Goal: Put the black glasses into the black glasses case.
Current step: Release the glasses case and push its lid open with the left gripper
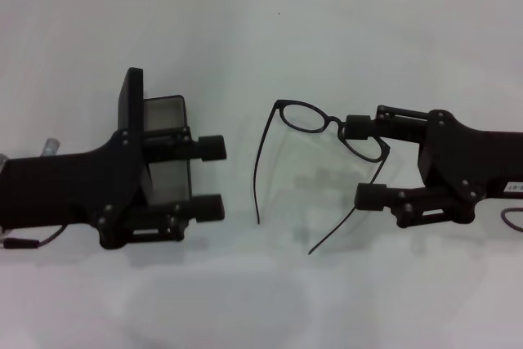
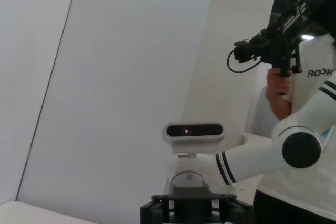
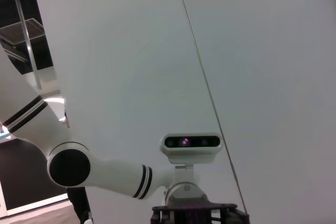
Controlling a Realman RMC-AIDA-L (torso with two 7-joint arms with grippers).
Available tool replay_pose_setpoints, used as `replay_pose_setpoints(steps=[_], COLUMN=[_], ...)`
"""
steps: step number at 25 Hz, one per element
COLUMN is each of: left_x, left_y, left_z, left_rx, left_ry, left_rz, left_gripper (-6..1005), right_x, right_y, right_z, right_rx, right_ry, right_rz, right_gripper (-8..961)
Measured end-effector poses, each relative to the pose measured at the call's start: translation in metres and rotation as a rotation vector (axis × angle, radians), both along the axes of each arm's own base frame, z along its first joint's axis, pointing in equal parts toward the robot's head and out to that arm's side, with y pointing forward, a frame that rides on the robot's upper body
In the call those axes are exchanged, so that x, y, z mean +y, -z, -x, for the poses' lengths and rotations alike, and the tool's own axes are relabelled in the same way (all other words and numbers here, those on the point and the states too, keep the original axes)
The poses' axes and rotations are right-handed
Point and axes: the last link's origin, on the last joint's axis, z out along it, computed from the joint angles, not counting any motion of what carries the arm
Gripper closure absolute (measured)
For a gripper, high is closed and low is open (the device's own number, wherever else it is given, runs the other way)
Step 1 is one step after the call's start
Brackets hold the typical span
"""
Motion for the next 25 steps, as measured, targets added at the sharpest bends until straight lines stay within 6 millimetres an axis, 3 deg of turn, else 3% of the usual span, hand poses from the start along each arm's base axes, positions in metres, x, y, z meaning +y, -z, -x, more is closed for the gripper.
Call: replay_pose_setpoints(steps=[3, 7, 10, 13, 16, 19, 25], left_x=[0.005, 0.029, 0.047, 0.058, 0.061, 0.061, 0.062], left_y=[-0.002, -0.009, -0.016, -0.032, -0.049, -0.058, -0.050], left_z=[-0.003, -0.017, -0.036, -0.068, -0.090, -0.102, -0.103], left_rx=[-0.027, 0.003, 0.174, 0.433, 0.628, 0.700, 0.833], left_ry=[-0.027, -0.143, -0.246, -0.346, -0.496, -0.630, -0.793], left_rz=[-0.024, -0.034, -0.039, -0.119, -0.185, -0.229, -0.266], left_gripper=[303, 305, 306, 305, 314, 339, 368], right_x=[0.002, 0.005, -0.006, -0.021, -0.029, -0.034, -0.037], right_y=[-0.006, -0.036, -0.060, -0.072, -0.074, -0.073, -0.068], right_z=[-0.005, -0.032, -0.059, -0.078, -0.085, -0.089, -0.092], right_rx=[0.016, 0.074, 0.115, 0.135, 0.139, 0.138, 0.130], right_ry=[0.027, 0.165, 0.250, 0.306, 0.330, 0.338, 0.344], right_rz=[-0.038, -0.194, -0.310, -0.387, -0.428, -0.442, -0.457], right_gripper=[86, 87, 87, 88, 88, 89, 90])
